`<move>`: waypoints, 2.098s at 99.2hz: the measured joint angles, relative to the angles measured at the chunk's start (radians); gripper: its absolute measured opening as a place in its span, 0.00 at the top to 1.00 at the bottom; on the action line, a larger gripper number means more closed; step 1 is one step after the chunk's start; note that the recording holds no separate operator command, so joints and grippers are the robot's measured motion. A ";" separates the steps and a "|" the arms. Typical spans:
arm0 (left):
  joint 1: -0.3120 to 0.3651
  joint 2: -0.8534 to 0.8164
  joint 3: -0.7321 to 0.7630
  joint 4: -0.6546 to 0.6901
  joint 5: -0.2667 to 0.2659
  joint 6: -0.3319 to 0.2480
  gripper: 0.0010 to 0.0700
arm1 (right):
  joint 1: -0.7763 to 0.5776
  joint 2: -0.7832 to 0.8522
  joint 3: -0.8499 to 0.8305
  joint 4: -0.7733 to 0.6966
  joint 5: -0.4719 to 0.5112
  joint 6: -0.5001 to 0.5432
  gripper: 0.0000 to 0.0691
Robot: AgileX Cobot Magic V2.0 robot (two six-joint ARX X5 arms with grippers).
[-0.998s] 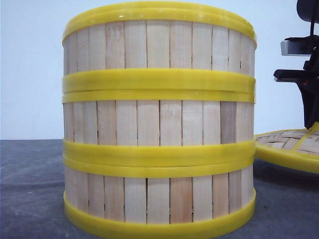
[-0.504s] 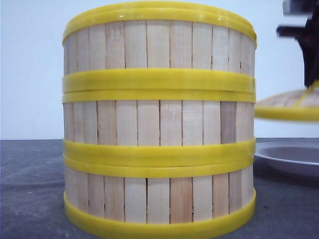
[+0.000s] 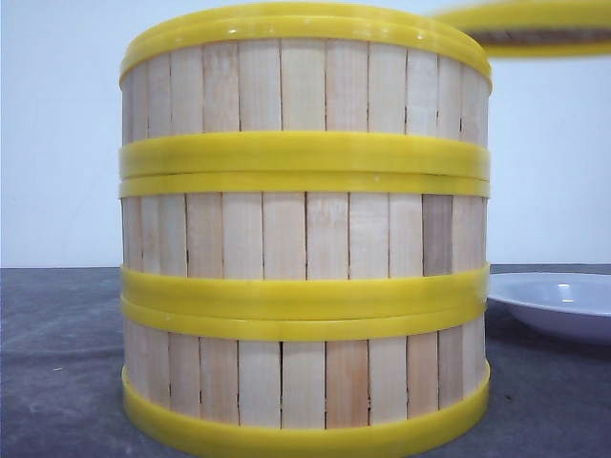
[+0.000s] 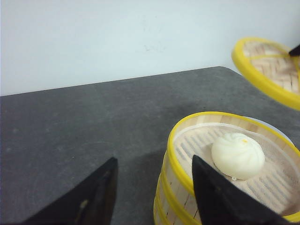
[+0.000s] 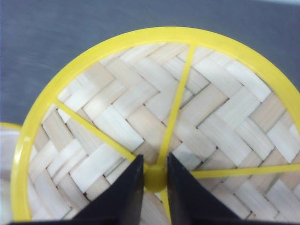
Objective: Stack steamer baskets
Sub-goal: 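Lift the lid with the right gripper and set it atop the stack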
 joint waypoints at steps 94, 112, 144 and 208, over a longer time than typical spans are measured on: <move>0.000 0.000 0.000 0.000 0.000 0.000 0.58 | 0.560 0.174 0.029 0.021 -0.011 0.035 0.92; 0.000 0.000 0.000 -0.011 0.000 0.000 0.58 | 0.584 0.184 0.029 0.018 0.018 0.035 0.92; 0.000 0.000 0.000 -0.023 0.000 0.000 0.58 | 0.588 0.185 0.029 0.001 0.040 0.034 0.92; 0.000 0.000 0.000 -0.023 0.000 0.000 0.58 | 0.588 0.250 0.029 -0.010 0.069 0.021 0.92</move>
